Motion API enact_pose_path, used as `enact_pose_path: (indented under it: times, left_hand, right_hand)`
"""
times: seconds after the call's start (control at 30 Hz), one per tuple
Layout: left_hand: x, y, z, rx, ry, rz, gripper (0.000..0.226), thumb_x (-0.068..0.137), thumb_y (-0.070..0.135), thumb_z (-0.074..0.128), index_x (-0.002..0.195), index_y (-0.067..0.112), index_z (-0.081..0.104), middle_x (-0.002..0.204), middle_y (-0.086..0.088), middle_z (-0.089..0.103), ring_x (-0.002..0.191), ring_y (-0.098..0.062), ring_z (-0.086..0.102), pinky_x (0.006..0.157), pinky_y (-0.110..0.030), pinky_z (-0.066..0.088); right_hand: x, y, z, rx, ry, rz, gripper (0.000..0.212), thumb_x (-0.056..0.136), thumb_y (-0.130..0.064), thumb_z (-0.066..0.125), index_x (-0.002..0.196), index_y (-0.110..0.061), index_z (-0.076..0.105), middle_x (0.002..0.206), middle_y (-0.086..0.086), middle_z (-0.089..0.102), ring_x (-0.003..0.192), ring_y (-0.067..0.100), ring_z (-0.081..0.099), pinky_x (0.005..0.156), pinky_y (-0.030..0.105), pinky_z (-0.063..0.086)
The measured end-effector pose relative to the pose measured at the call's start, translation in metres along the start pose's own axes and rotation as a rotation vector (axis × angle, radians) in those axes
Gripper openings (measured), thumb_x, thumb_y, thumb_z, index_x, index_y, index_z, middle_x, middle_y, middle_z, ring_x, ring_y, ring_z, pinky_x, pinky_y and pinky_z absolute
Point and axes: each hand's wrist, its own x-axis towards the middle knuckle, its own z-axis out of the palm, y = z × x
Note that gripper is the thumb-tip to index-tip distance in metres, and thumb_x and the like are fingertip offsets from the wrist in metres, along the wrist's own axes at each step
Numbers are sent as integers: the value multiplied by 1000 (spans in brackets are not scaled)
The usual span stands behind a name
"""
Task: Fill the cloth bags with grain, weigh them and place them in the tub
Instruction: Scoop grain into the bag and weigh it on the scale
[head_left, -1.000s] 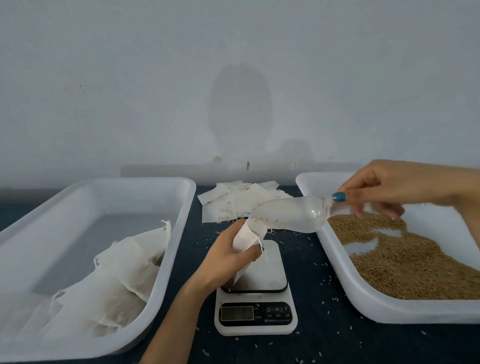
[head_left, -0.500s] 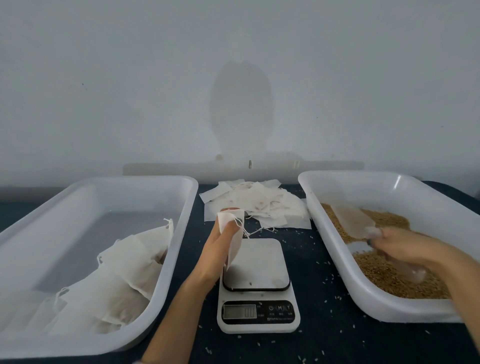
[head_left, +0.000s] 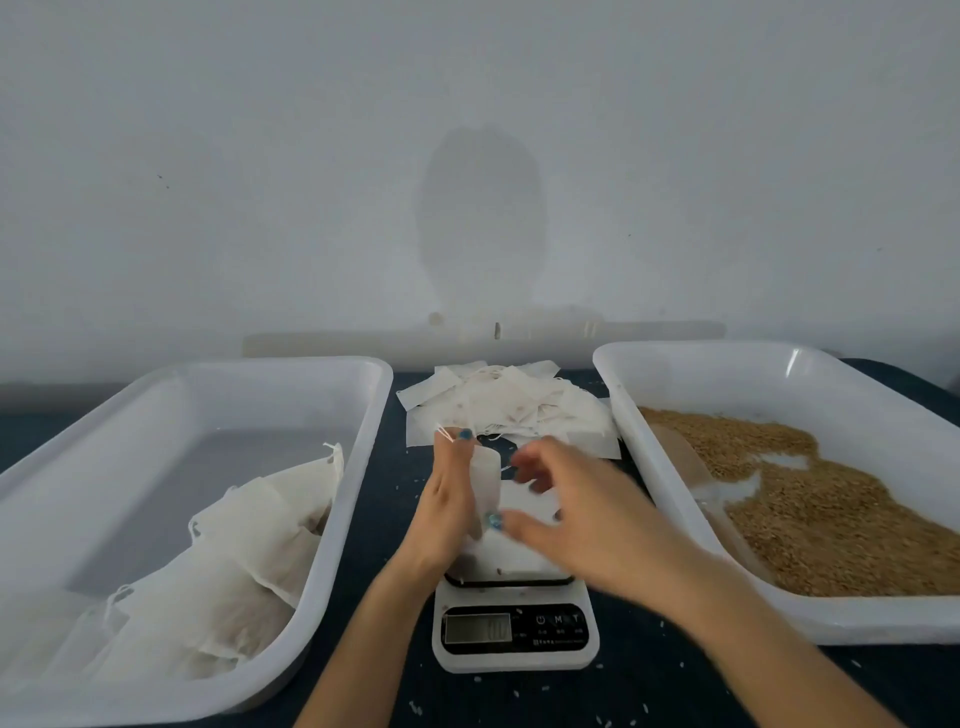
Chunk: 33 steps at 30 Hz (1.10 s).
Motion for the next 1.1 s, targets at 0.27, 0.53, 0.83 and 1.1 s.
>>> enact_pose_path:
  times: [0.27,0.53,0.83,1.1]
  left_hand:
    - [5,10,-1,-395,50,-15,63,81,82,32,76,22,49,62,6,58,61,-8,60,61,-21,49]
    - [5,11,1,-294,-12,-39,63,92,76,24,86,36,72,93,8,74,98,-4,66,99,-33,40]
    - [7,3,-5,272,16,206,9,92,28,67,85,27,61,78,19,67,78,1,63,69,-11,46]
    - [8,-9,-12,549,-10,138,16,86,35,69,78,32,55,75,15,65,69,0,58,61,-16,45]
  right_hand:
    - [17,-6,43,29,250,45,42,83,-61,65,114,-37,51,106,-22,61,90,-1,59,74,16,48]
    - [23,12,42,59,415,38,29,97,-53,48,100,-34,70,83,-13,68,77,8,62,63,28,48]
    - [38,41,31,424,471,90,34,89,-53,61,65,-28,60,55,-10,56,54,6,50,52,30,40]
    - [38,66,56,494,345,71,13,93,-34,66,81,-28,67,67,-10,63,66,1,60,58,19,42]
